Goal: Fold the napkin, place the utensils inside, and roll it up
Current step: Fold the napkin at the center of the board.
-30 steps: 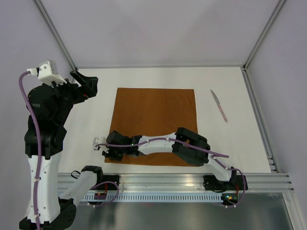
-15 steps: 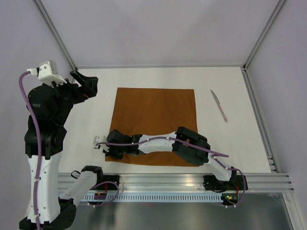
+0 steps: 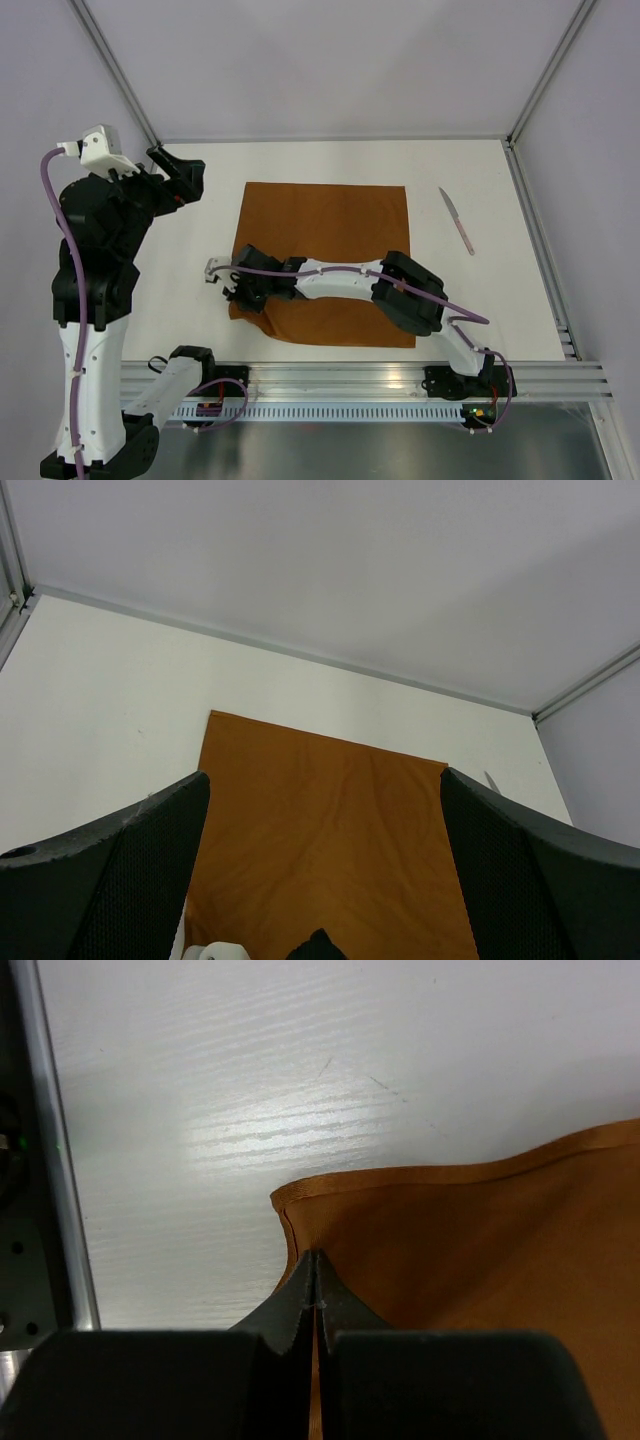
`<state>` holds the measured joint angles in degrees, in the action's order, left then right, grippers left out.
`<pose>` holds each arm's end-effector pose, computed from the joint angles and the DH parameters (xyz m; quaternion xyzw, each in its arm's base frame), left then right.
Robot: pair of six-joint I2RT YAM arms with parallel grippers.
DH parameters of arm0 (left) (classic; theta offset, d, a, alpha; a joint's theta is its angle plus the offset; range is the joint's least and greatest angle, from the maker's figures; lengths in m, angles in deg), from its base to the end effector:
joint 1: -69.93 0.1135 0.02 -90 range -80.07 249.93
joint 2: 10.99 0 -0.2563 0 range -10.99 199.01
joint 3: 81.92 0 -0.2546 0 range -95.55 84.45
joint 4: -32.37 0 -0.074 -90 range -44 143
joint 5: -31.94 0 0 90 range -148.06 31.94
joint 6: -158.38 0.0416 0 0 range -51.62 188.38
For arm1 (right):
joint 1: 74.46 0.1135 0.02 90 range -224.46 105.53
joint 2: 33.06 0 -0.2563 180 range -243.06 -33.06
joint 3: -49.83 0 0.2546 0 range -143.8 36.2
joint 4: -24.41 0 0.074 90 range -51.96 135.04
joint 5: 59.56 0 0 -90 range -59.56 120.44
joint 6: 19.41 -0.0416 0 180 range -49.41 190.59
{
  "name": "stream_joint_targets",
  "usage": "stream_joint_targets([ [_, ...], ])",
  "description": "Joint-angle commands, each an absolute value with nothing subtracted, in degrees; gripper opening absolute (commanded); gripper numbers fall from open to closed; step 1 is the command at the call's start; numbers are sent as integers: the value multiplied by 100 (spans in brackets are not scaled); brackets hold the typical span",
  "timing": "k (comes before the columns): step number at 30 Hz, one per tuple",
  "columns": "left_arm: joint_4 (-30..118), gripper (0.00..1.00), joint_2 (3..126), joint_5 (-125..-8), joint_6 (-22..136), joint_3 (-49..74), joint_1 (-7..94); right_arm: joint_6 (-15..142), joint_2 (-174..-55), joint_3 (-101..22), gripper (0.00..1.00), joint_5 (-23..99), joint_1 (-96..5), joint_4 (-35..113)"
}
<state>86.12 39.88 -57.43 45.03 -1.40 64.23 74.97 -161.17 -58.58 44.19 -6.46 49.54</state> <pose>0.1411 -0.0136 0.4930 -0.1169 0.7288 -0.1653 0.6541 0.1778 0.4664 0.1487 -0.5784 0.7127 0.2949 0.2658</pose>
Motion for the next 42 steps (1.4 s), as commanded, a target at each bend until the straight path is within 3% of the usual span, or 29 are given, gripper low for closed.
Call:
stream_joint_targets([
  [1, 8414, 100, 4025, -5691, 4553, -90, 6430, 7209, -15584, -6250, 0, 4730, -784, 5130],
  [12, 8274, 100, 4042, -5726, 4571, 77, 6430, 7094, -15259, -6391, 0, 4951, -1653, 5517],
  [26, 7922, 100, 4183, -6078, 4430, 402, 6430, 7630, -14486, -5144, 1, 4503, -2971, 5412],
  [42, 7755, 100, 4376, -6298, 4404, 464, 6430, 7920, -14055, -4607, 1, 4230, -3992, 5113],
])
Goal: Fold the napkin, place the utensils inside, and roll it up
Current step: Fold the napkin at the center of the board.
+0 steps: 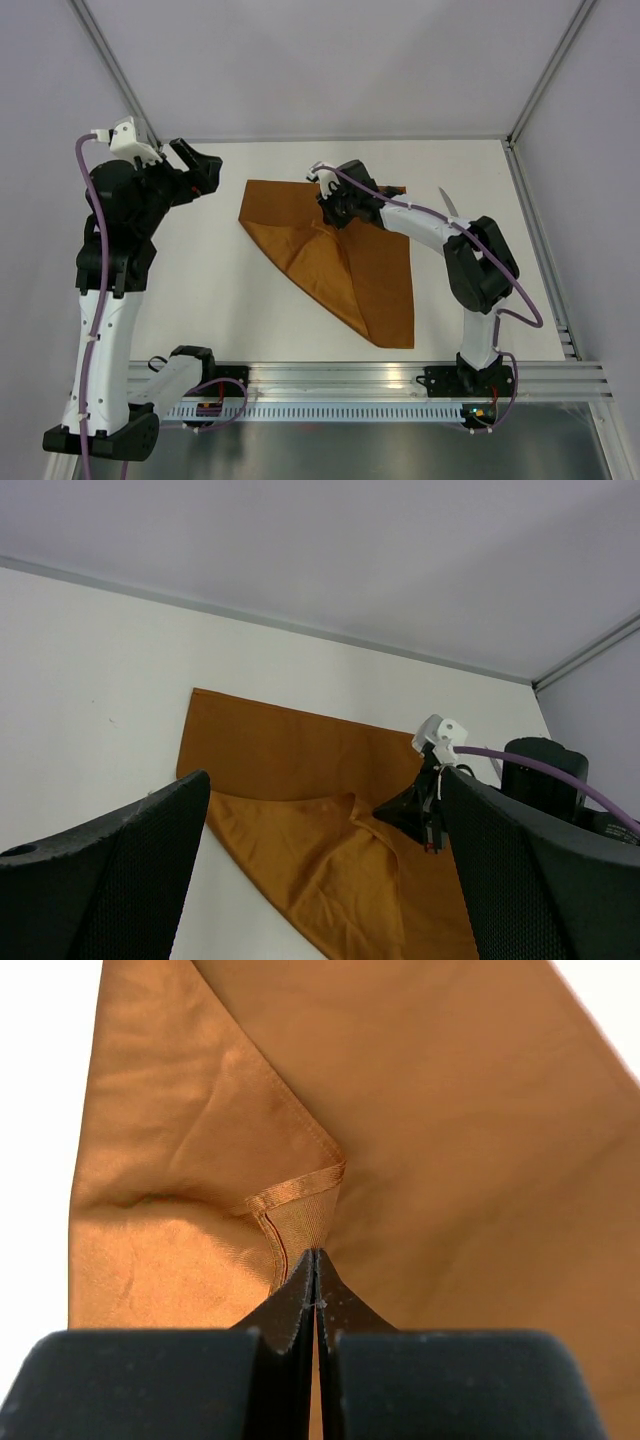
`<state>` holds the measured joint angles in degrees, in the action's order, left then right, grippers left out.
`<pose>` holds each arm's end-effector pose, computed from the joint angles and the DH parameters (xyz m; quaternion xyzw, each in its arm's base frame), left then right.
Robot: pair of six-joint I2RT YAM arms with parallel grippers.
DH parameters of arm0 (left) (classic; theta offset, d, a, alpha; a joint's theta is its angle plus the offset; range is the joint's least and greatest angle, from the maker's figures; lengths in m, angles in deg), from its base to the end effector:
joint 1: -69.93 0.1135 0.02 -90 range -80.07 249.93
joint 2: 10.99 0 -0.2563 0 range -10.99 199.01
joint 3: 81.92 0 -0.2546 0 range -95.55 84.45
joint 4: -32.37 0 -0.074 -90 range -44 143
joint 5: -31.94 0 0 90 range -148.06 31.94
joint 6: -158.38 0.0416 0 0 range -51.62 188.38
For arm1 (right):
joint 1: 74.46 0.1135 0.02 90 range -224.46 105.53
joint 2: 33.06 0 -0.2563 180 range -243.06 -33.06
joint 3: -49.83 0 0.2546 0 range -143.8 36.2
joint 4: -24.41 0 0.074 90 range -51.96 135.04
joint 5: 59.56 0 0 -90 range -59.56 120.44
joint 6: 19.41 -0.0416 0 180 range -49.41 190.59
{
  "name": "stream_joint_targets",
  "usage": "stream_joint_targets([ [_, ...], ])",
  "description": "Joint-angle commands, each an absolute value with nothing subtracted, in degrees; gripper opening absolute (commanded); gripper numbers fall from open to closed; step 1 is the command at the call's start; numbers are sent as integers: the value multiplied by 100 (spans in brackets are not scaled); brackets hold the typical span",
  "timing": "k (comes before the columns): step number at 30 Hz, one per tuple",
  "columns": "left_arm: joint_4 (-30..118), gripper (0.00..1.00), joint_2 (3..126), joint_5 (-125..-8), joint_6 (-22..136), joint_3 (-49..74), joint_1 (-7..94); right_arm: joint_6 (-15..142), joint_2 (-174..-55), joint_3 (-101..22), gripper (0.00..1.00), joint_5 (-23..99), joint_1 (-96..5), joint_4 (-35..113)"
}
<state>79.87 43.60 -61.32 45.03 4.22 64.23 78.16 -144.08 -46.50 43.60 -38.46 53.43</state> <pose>0.1818 -0.0205 0.4670 -0.0975 0.7496 -0.1849 0.6280 0.3512 0.2669 0.2091 -0.3808 0.8315 0.1980 0.3526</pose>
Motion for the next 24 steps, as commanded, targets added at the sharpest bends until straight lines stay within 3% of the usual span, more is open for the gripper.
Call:
stream_joint_targets([
  [1, 7755, 100, 4385, -6289, 4404, 473, 6430, 7929, -14029, -4598, 0, 4239, -4027, 5104],
  [24, 7518, 100, 4587, -6482, 4263, 614, 6430, 8052, -14055, -4738, 1, 4485, -5363, 4981],
])
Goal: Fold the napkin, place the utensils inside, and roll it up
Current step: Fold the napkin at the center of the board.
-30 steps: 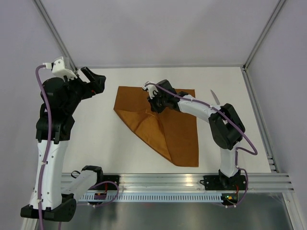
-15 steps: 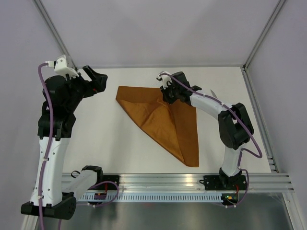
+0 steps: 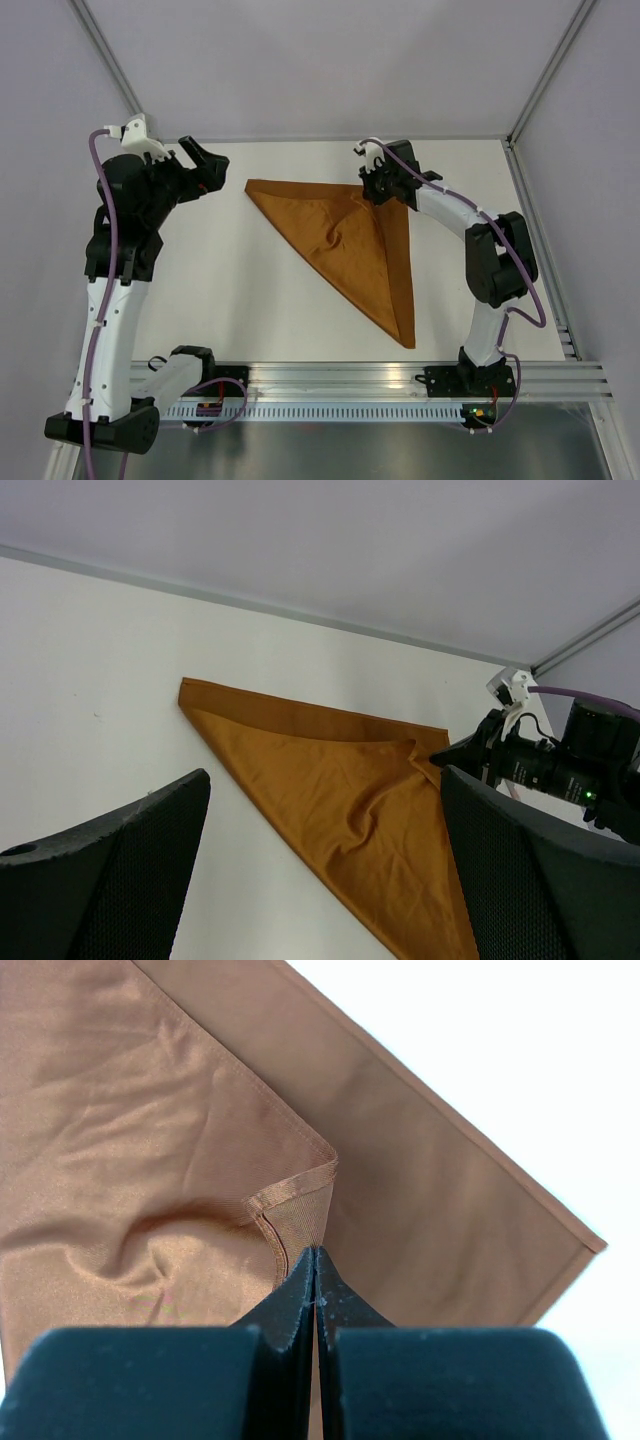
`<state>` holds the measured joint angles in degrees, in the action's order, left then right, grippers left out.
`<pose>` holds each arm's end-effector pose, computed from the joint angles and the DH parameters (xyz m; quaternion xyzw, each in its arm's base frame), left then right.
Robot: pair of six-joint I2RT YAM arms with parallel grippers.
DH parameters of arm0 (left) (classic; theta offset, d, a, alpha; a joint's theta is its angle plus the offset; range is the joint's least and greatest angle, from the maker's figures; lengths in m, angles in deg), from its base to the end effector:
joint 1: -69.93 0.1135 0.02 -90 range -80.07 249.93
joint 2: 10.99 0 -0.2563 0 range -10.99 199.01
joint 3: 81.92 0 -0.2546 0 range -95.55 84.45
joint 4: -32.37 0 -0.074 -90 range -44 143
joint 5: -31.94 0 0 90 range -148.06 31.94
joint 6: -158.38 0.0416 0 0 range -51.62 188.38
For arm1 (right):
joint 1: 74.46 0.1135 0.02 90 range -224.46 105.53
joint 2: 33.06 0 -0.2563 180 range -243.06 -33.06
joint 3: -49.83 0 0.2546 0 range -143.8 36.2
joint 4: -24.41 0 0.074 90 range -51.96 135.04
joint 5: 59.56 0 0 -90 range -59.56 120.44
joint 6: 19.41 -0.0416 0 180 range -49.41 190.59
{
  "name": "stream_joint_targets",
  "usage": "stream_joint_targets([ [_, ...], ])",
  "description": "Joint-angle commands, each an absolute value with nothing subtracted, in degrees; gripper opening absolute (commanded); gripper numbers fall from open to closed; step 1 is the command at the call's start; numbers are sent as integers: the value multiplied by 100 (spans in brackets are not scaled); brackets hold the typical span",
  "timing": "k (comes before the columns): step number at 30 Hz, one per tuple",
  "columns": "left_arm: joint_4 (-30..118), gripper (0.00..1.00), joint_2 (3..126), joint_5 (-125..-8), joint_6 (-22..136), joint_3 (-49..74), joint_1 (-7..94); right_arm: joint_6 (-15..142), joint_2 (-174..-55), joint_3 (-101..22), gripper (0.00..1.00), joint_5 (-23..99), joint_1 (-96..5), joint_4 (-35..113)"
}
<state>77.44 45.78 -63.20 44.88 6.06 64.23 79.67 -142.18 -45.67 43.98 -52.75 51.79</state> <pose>0.1998 -0.0237 0.4551 -0.0897 0.7595 -0.1954 0.6139 0.4031 0.1710 0.2206 -0.2870 0.8582 0.1519 0.3975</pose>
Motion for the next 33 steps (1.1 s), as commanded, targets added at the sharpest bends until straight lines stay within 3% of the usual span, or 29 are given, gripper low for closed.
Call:
stream_joint_targets([
  [1, 7518, 100, 4596, -6491, 4263, 622, 6430, 8043, -14081, -4773, 0, 4494, -5416, 4990],
  [33, 7395, 100, 4693, -6535, 4289, 781, 6430, 8078, -14459, -5222, 1, 4476, -5926, 5017],
])
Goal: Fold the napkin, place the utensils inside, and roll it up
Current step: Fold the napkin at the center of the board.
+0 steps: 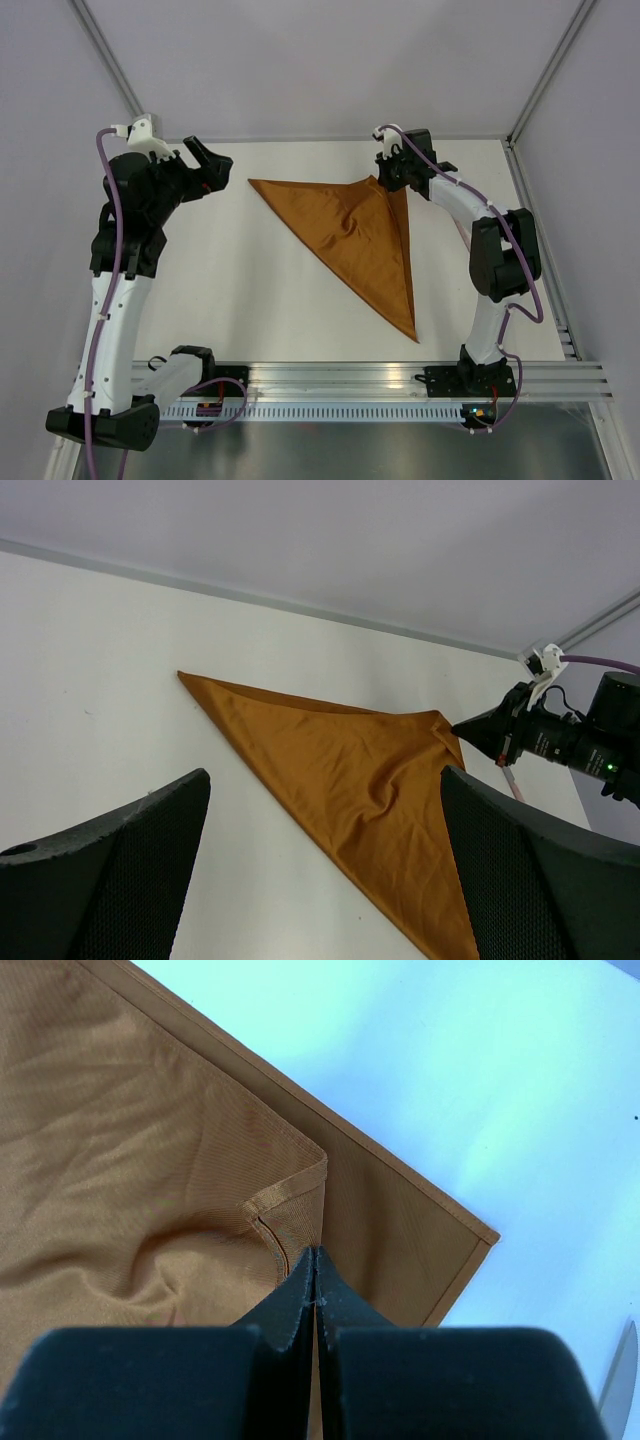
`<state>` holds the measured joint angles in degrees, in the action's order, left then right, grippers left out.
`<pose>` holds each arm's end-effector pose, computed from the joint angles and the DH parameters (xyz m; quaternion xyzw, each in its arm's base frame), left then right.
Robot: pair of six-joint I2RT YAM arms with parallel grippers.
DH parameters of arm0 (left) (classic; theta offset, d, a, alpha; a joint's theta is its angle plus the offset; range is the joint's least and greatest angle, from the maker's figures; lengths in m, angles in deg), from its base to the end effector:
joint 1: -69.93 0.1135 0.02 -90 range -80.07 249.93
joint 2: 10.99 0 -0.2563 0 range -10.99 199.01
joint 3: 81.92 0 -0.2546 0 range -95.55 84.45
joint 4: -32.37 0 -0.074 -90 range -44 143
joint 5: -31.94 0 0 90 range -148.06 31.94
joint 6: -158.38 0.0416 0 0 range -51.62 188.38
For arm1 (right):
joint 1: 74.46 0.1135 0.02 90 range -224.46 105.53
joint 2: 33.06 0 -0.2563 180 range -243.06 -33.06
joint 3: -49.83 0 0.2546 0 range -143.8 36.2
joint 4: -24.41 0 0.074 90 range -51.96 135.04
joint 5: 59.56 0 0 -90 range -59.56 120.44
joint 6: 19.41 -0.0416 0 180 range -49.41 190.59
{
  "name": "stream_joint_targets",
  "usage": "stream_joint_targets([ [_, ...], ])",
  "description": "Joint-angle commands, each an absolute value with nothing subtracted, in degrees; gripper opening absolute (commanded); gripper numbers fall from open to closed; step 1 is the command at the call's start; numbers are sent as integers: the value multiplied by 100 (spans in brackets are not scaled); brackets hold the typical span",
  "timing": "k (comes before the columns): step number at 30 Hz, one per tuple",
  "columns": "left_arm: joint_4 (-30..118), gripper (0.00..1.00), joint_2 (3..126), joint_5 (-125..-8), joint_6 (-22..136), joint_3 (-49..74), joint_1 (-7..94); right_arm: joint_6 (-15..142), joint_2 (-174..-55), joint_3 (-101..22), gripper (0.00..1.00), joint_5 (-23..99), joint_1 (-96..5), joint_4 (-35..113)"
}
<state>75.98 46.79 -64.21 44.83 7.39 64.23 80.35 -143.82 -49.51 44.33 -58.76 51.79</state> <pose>0.2090 -0.0253 0.4472 -0.0855 0.7648 -0.2008 0.6061 0.4301 0.1313 0.2311 -0.2482 0.8617 0.1311 0.4227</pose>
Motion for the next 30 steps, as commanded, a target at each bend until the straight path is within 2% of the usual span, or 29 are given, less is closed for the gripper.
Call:
stream_joint_targets([
  [1, 7377, 100, 4701, -6544, 4289, 781, 6439, 8078, -14459, -5222, 0, 4476, -5943, 5016],
  [30, 7263, 100, 4807, -6667, 4193, 860, 6430, 8043, -14292, -4844, 0, 4590, -6234, 4823],
])
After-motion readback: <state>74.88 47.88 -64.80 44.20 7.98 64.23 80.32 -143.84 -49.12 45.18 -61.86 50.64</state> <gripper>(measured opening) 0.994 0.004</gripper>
